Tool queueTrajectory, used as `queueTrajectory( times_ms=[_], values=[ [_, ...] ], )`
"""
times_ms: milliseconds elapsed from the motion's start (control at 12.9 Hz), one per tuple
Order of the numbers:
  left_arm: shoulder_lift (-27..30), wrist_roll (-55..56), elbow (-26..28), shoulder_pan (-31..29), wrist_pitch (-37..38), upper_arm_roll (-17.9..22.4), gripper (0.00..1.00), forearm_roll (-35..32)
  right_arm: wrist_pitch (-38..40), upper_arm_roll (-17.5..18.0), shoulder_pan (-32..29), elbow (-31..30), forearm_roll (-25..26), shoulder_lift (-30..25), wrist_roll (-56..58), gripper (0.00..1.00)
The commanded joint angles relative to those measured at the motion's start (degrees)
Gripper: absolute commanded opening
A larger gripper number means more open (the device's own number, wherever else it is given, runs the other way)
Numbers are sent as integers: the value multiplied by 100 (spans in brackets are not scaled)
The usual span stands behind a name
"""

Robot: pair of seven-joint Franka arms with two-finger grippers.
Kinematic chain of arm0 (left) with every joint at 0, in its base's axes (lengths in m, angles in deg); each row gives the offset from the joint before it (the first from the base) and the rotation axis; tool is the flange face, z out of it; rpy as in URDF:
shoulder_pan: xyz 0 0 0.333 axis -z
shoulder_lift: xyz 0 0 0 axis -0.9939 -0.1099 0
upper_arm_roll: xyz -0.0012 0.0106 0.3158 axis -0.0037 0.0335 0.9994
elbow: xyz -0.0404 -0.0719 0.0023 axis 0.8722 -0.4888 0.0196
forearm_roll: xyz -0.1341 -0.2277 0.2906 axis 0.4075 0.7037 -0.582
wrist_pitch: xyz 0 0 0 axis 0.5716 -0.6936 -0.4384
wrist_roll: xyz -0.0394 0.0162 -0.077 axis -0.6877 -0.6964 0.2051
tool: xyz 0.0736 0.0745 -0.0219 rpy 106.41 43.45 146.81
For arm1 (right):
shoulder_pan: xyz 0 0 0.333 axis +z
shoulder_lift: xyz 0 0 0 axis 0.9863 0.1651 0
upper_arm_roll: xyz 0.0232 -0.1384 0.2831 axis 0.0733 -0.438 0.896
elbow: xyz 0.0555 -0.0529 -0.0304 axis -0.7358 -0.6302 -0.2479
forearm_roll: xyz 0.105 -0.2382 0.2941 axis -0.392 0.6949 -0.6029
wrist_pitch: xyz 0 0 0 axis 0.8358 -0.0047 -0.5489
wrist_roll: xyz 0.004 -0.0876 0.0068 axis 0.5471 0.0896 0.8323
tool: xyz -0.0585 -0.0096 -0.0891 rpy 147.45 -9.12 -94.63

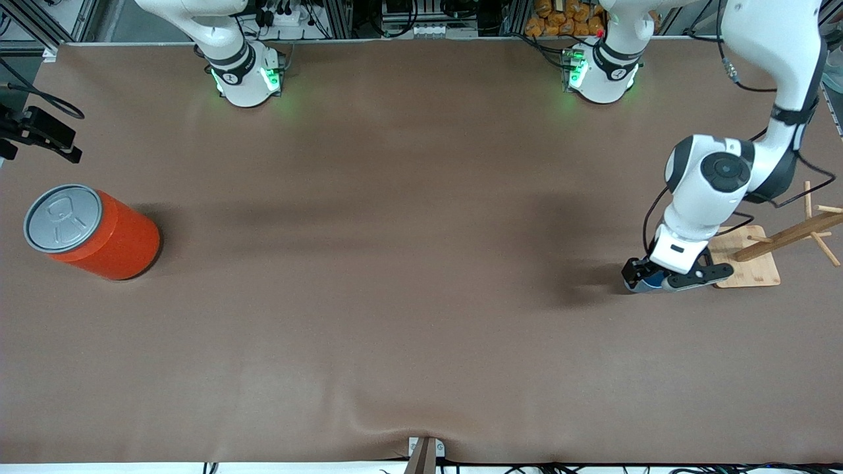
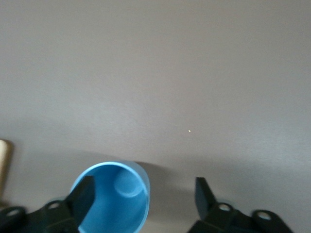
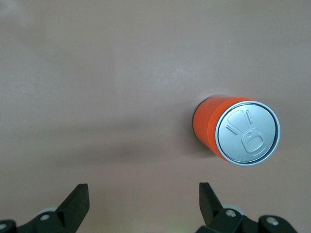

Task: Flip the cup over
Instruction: 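Open the left gripper and lift it away from the cup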

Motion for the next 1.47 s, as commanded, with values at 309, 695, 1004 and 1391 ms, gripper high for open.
queueTrajectory(
  times_ms=[309, 695, 1004, 1391],
  values=[
    [822, -376, -1011, -62, 2438, -400, 100, 634, 70, 28, -39, 109, -23, 28, 51, 100],
    [1122, -1555, -1950, -220, 3853, -356, 100, 1468, 70, 28, -39, 109, -23, 28, 51, 100],
    [1131, -1468, -2953, -316, 5057, -295, 100, 2155, 70, 28, -39, 109, -23, 28, 51, 100],
    [1395, -1503, -3104, -431, 5455, -339, 100, 2192, 70, 28, -48, 117, -23, 37, 60, 100]
  ],
)
